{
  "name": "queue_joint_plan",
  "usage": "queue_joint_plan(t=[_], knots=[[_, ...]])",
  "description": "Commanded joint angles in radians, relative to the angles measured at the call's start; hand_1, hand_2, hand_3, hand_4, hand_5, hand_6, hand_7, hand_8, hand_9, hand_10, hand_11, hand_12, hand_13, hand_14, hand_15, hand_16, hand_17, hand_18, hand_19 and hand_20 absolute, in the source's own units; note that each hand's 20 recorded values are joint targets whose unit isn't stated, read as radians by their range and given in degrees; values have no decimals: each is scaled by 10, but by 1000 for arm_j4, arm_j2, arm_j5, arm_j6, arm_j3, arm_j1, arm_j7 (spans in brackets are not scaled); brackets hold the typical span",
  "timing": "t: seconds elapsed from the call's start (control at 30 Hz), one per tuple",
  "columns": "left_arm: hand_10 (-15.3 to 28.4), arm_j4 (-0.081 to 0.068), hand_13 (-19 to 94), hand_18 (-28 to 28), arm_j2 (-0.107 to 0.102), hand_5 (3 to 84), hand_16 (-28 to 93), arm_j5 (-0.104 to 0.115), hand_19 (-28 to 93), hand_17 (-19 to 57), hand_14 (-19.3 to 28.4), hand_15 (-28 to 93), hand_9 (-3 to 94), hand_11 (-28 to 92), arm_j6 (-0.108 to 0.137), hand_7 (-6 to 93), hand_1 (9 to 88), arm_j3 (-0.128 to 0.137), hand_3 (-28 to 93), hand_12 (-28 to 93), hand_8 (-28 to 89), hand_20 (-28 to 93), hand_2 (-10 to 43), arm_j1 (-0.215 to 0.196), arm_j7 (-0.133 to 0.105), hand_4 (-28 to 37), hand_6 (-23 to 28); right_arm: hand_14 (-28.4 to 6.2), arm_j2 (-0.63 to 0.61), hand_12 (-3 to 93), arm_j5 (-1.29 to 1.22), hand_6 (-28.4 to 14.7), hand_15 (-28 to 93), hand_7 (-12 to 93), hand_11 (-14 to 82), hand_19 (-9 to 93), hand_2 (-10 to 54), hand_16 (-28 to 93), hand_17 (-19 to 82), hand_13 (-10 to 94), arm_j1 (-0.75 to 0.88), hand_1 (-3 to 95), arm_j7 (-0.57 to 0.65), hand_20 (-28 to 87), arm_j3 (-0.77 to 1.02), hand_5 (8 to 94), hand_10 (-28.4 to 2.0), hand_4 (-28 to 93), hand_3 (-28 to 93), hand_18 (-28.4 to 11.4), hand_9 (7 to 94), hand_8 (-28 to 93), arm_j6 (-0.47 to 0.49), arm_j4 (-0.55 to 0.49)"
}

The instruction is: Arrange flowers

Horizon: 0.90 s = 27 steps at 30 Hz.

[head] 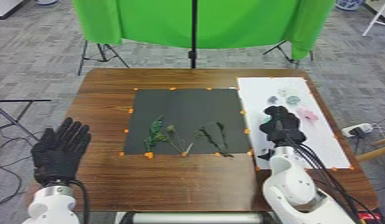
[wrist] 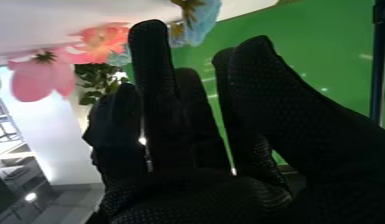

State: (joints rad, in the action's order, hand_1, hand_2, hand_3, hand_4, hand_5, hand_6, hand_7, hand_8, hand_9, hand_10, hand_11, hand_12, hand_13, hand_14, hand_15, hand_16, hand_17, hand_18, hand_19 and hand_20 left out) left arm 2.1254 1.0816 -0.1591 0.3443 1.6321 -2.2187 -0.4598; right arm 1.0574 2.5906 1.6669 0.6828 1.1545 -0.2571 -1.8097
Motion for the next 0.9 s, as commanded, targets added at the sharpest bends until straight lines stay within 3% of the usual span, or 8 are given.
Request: queue_joint_plan(t=[0.03,0.17,0.23,0.37,0.53,0.67,0.9], knots=[[161,-4,303,146,7,484,-68,1,353,-54,166,322,401,207,12,100,264,-15,810,88,-92,120,103,-13,-7,-283,114,-131,12,119,3,-21,494,195,104,932,-95,143,385,561,-52,469,1,348,-23,511,-153,-283,908,-251,428,-155,109,52],[162,-4,303,145,7,484,-68,-5,351,-54,167,322,400,205,13,100,264,-14,810,87,-92,119,103,-16,-4,-283,114,-133,17,121,-36,-24,491,186,109,932,-95,142,390,575,-96,485,73,350,-32,536,-165,-283,904,-255,462,-152,283,51],[162,-6,302,145,7,484,-69,-4,351,-54,167,322,399,206,12,100,263,-13,810,88,-93,119,103,-13,-2,-283,114,-134,13,128,-52,-25,493,183,117,932,-95,145,394,581,-110,491,57,358,-34,548,-173,-283,899,-255,485,-148,318,55],[162,-5,302,145,8,485,-68,-4,351,-54,167,323,401,207,14,100,263,-16,810,88,-93,119,103,-13,0,-283,114,-121,3,158,-25,-22,508,212,173,932,-95,193,399,595,-127,508,41,378,-62,596,-175,-283,864,-247,537,-152,322,75],[162,-2,302,146,7,486,-68,11,352,-55,166,323,404,209,16,100,265,-15,809,88,-92,120,104,-13,-9,-283,115,-70,7,216,-23,-22,490,327,353,932,-95,346,434,666,-132,605,39,352,-86,644,-175,-283,709,-215,607,-164,224,112],[162,0,306,146,6,489,-68,15,354,-55,167,326,406,210,19,102,266,-13,809,87,-93,121,104,-15,-11,-283,115,-62,1,427,-42,-31,489,470,295,931,-95,395,468,747,-118,646,2,330,-74,701,-139,-283,688,-202,737,14,191,95],[163,3,307,145,5,490,-70,25,353,-54,167,329,407,211,18,102,266,4,810,86,-94,121,104,-22,-28,-283,115,-65,-18,445,-35,-31,463,458,279,909,-95,410,466,764,-154,657,-71,319,-110,719,-134,-283,714,-198,763,42,152,-57]])
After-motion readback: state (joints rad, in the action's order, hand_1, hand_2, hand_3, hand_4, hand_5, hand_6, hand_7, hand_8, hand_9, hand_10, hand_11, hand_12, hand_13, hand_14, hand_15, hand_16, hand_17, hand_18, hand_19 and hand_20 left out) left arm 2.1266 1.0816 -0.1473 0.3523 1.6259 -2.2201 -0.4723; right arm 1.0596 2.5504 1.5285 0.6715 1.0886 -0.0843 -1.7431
